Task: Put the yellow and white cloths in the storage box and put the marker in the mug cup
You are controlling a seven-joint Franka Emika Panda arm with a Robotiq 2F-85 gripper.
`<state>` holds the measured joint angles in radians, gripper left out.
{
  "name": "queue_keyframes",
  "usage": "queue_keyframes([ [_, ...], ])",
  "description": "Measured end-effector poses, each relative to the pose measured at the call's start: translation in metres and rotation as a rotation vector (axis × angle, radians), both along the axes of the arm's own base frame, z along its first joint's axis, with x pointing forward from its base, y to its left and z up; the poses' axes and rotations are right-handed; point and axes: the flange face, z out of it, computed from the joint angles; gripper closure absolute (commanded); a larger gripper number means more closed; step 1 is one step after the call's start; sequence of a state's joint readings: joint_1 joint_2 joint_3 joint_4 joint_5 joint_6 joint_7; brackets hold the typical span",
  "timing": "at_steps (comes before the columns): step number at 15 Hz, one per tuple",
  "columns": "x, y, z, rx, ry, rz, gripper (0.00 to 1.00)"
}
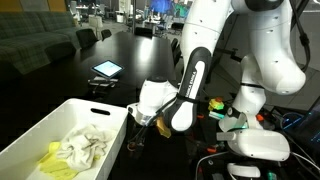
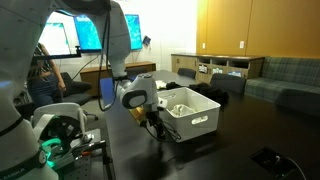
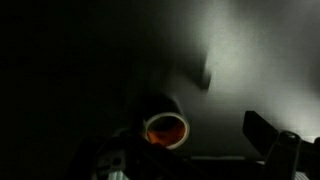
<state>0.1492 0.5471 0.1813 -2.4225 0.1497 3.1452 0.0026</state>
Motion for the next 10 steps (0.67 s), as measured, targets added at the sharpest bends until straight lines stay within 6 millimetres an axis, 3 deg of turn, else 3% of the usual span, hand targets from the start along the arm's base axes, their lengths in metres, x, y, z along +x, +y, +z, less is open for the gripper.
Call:
queue_keyframes([
  [10,0.011,0.018,-0.007,-0.070,-0.012,0.003,0.00],
])
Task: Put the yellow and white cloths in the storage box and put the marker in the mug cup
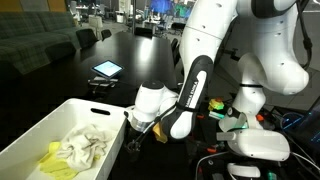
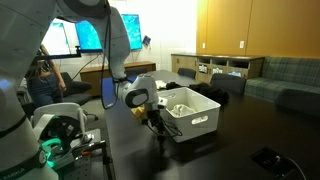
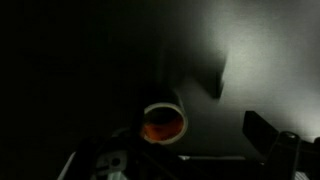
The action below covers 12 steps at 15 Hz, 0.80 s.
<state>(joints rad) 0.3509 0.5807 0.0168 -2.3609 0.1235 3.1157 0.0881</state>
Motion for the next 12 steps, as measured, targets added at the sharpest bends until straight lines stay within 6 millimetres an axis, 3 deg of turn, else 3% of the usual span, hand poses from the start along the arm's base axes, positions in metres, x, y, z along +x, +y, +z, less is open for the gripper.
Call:
queue_keyframes([
  [12,0.002,-0.015,-0.001,-0.068,-0.003,-0.050,0.00],
])
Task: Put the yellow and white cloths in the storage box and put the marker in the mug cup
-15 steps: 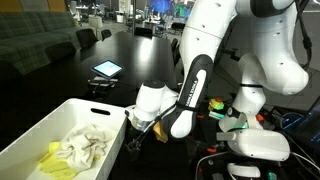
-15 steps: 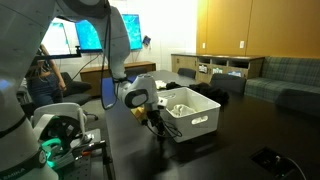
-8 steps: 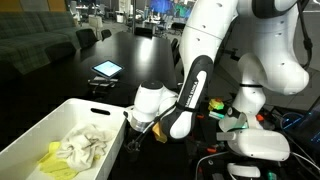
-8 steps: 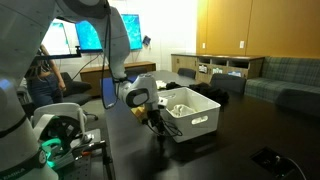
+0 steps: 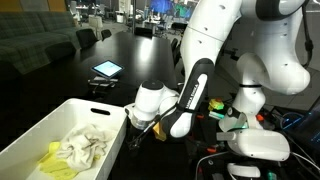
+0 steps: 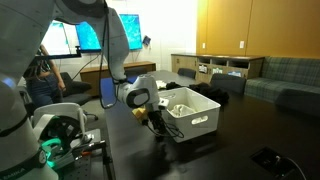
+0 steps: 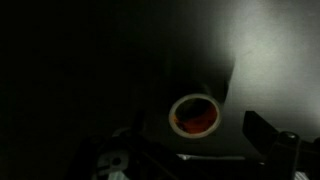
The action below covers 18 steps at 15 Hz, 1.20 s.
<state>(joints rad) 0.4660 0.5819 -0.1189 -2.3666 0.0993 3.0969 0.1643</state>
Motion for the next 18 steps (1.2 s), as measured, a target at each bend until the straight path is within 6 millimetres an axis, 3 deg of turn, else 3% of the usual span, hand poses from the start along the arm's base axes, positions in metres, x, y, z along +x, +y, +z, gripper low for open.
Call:
queue_keyframes([
  [12,-0.005,0.009,-0.011,-0.027,0.025,0.057,0.00],
  [14,-0.004,0.009,-0.011,-0.022,0.027,0.056,0.09],
  [15,-0.004,0.009,-0.011,-0.018,0.029,0.056,0.28],
  [16,-0.004,0.009,-0.011,-0.015,0.030,0.055,0.29],
  [18,-0.004,0.009,-0.012,-0.006,0.034,0.062,0.45],
])
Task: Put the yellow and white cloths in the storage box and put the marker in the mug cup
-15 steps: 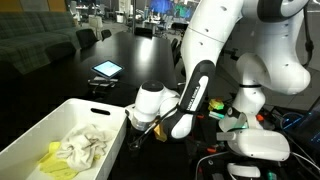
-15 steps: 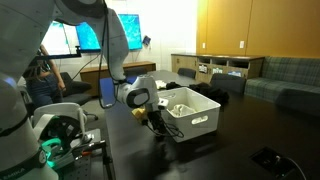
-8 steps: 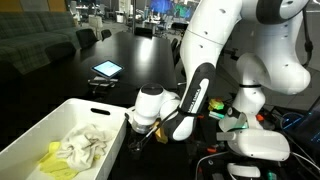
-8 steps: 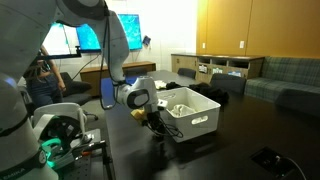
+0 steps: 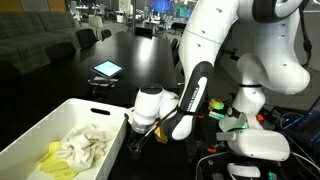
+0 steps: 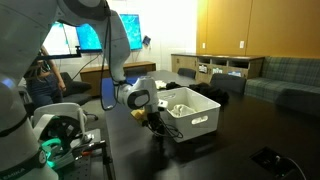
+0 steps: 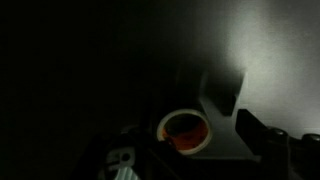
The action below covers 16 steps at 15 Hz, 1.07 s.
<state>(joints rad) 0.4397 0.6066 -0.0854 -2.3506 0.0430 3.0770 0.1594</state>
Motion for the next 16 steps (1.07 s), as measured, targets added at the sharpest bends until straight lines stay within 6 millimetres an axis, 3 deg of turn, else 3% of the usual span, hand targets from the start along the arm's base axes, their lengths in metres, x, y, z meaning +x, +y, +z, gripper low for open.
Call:
queue_keyframes([
  [4,0.000,-0.001,-0.001,0.014,0.007,0.014,0.74],
  [11,0.002,-0.006,0.003,-0.010,0.005,0.055,0.75],
  [16,-0.008,0.003,0.025,-0.072,0.040,0.178,0.75],
])
